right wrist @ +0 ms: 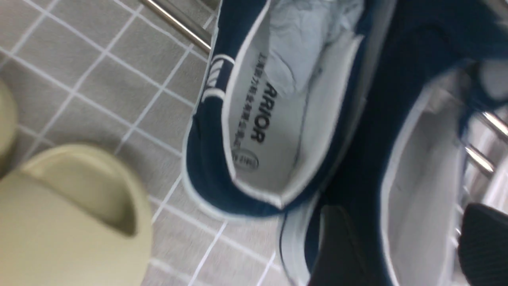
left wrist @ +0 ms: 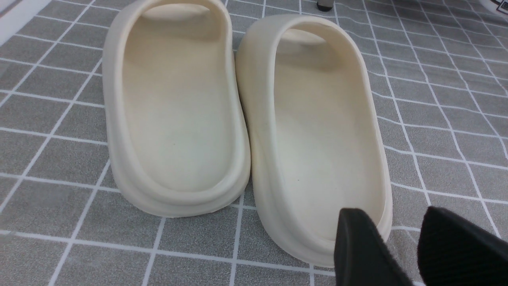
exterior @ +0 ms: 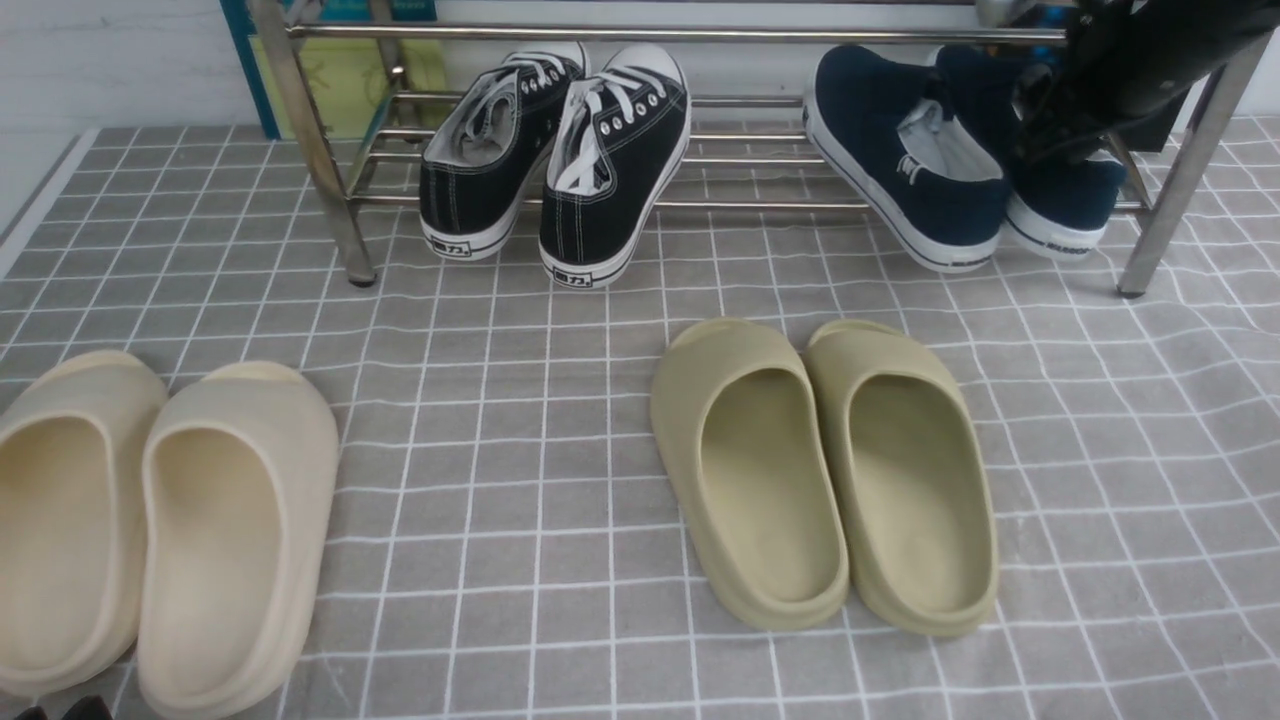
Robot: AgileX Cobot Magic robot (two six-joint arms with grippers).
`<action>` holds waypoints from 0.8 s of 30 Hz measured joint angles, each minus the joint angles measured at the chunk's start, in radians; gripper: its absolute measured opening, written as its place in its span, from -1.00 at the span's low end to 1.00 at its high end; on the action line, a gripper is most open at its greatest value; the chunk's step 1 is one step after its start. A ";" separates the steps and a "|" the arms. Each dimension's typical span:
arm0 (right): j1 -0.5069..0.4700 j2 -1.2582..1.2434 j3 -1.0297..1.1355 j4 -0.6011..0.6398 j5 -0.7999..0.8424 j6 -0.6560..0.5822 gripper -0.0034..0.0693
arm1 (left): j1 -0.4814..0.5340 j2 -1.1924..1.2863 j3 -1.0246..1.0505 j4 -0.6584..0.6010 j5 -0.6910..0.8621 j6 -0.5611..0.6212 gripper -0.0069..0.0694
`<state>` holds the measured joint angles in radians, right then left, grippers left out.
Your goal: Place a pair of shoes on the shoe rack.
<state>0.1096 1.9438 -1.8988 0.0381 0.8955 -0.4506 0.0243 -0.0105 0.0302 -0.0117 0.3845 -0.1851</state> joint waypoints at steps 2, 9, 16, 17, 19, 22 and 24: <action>0.000 -0.056 -0.002 0.000 0.063 0.039 0.22 | 0.000 0.000 0.000 0.000 0.000 0.000 -0.19; 0.000 -0.254 0.003 0.015 0.307 0.160 -0.56 | 0.000 0.000 0.000 0.000 0.000 0.000 -0.19; 0.000 -0.593 0.229 0.138 0.313 0.161 -0.91 | 0.000 0.000 0.000 0.000 0.000 0.000 -0.19; 0.000 -0.640 0.270 0.152 0.292 0.161 -0.91 | 0.000 0.000 0.000 0.000 0.000 0.000 -0.19; 0.000 -0.757 0.369 0.183 0.238 0.160 -0.91 | 0.000 0.000 0.000 0.000 0.000 0.000 -0.19; 0.000 -0.921 0.548 0.223 0.144 0.160 -0.91 | 0.000 0.000 0.000 0.000 0.000 0.000 -0.19; 0.000 -1.003 0.641 0.234 0.088 0.160 -0.91 | 0.000 0.000 0.000 0.000 0.000 0.000 -0.19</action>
<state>0.1096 0.9405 -1.2576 0.2721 0.9834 -0.2906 0.0243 -0.0105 0.0302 -0.0117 0.3845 -0.1851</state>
